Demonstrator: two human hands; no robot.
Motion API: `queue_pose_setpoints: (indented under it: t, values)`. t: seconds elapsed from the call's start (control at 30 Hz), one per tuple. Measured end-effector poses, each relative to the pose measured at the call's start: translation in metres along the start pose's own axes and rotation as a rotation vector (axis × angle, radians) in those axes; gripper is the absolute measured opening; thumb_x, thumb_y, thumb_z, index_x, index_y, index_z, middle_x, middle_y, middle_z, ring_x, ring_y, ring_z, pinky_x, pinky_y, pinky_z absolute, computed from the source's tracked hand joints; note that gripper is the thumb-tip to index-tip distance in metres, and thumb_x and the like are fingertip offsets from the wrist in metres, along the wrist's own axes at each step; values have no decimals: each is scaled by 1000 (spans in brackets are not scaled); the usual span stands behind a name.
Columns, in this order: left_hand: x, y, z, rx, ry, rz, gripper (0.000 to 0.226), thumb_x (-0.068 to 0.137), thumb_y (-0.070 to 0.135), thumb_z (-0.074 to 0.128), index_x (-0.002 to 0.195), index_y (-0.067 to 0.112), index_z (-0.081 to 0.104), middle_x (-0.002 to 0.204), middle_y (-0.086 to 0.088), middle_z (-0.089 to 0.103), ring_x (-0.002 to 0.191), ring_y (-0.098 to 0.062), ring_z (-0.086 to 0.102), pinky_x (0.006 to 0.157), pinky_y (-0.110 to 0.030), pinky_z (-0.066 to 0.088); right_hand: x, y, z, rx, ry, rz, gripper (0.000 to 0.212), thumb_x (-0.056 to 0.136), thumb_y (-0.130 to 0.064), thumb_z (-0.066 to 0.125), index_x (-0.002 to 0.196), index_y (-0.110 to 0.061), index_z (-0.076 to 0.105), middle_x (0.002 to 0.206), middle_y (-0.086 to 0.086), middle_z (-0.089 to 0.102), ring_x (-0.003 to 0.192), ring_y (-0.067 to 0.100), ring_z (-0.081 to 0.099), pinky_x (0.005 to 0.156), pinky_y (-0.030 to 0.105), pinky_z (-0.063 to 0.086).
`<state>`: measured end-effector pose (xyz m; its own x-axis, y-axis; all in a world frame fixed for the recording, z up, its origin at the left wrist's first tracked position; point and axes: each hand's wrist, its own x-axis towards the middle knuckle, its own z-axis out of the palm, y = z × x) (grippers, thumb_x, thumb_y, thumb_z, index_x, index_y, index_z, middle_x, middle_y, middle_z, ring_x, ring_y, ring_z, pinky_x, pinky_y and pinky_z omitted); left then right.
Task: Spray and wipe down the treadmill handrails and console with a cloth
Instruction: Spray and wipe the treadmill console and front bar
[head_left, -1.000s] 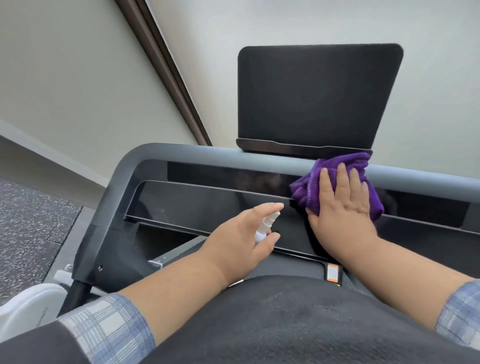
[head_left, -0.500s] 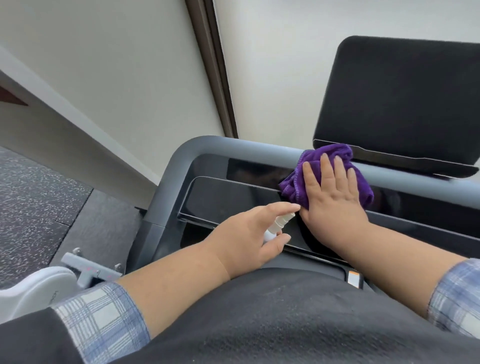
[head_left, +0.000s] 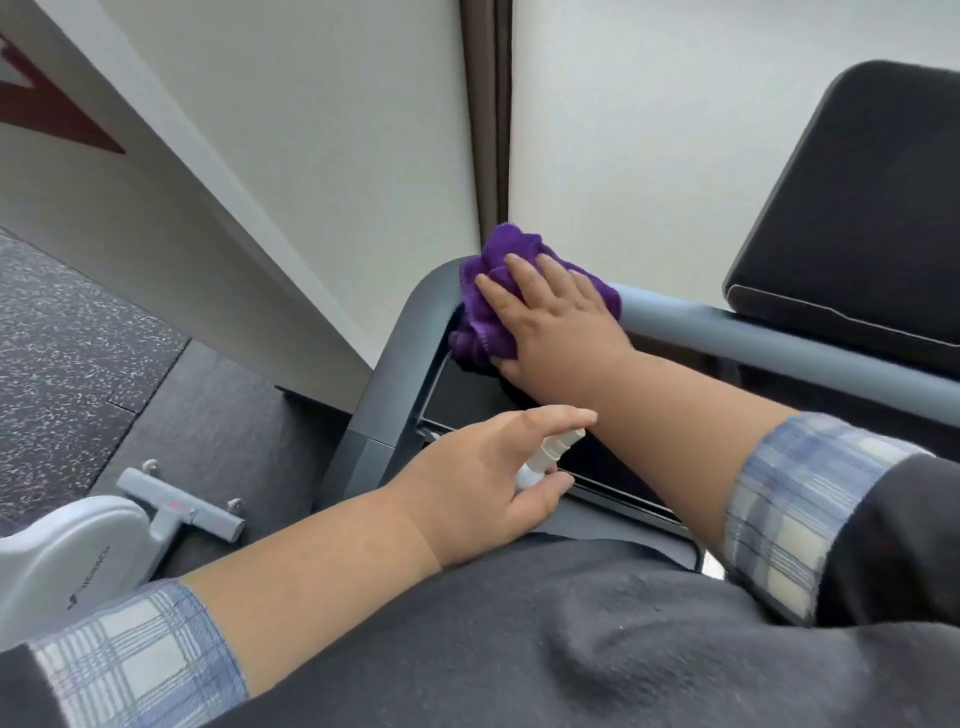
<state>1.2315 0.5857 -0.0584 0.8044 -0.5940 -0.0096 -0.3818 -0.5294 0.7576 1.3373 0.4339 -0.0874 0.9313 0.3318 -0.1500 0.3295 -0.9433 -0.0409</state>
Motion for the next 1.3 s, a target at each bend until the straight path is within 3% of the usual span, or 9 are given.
queue_pose_setpoints:
  t: [0.17, 0.4, 0.53, 0.67, 0.77, 0.87, 1.0, 1.07, 1.3]
  values:
    - [-1, -8, -3, -16, 43, 33, 52, 93, 36, 54, 138, 48, 31, 109, 8, 63, 90, -12, 62, 81, -34, 51, -51, 44, 1, 26, -25, 156, 83, 90, -64, 51, 158, -42, 7, 168, 4, 4, 153, 31, 4, 122, 47, 6]
    - [-14, -19, -10, -87, 132, -7, 51, 92, 32, 58, 137, 45, 37, 99, 34, 51, 85, 7, 57, 81, -15, 46, 2, -8, 9, -100, -36, 2, 77, 98, -49, 39, 160, -30, -3, 168, 9, -7, 153, 38, -8, 123, 53, -2]
    - [-16, -13, -23, -111, 377, -103, 46, 91, 36, 55, 132, 49, 37, 92, 20, 59, 78, -4, 60, 76, -20, 48, 24, -29, 1, -89, -45, -97, 75, 100, -45, 36, 160, -28, -5, 168, 7, -6, 154, 35, -5, 124, 50, 2]
    - [-11, -12, -36, -106, 594, -133, 44, 92, 37, 53, 127, 58, 36, 102, 7, 62, 80, -3, 62, 77, -13, 45, -21, -15, 5, -40, -81, -158, 75, 95, -50, 44, 160, -26, 15, 167, 6, 16, 153, 31, 14, 121, 46, 13]
    - [-5, -13, -36, -88, 585, -152, 48, 94, 39, 52, 129, 64, 30, 103, 7, 61, 79, -4, 61, 76, -13, 44, -77, -17, 22, 60, -153, -184, 74, 86, -56, 40, 152, -23, 40, 153, 7, 46, 139, 33, 45, 109, 47, 40]
    - [-4, -12, -28, -90, 536, -169, 48, 93, 42, 51, 128, 67, 28, 101, 12, 58, 81, -3, 59, 78, -17, 45, -100, -14, 28, 85, -169, -182, 76, 81, -58, 37, 146, -22, 49, 147, 10, 53, 131, 35, 54, 102, 48, 48]
    - [-2, -8, -24, -77, 471, -159, 54, 94, 35, 54, 124, 71, 29, 101, 15, 59, 84, 0, 61, 76, -14, 45, -68, -30, 23, 80, -238, -252, 79, 95, -55, 39, 161, -25, 8, 168, 8, 5, 154, 32, 7, 123, 49, 16]
    - [1, -2, -23, -88, 450, -156, 54, 93, 38, 54, 123, 75, 27, 105, 19, 61, 90, 0, 63, 80, -21, 50, -48, -44, 22, 84, -212, -292, 76, 96, -52, 36, 161, -29, 3, 169, 4, -3, 154, 31, -1, 123, 51, 10]
    - [10, 7, -19, -90, 374, -81, 49, 93, 42, 52, 127, 69, 29, 85, 18, 60, 74, -8, 61, 70, -28, 50, -89, -24, 25, 100, -149, -289, 77, 80, -28, 69, 151, -26, 39, 143, 8, 45, 119, 31, 47, 96, 45, 45]
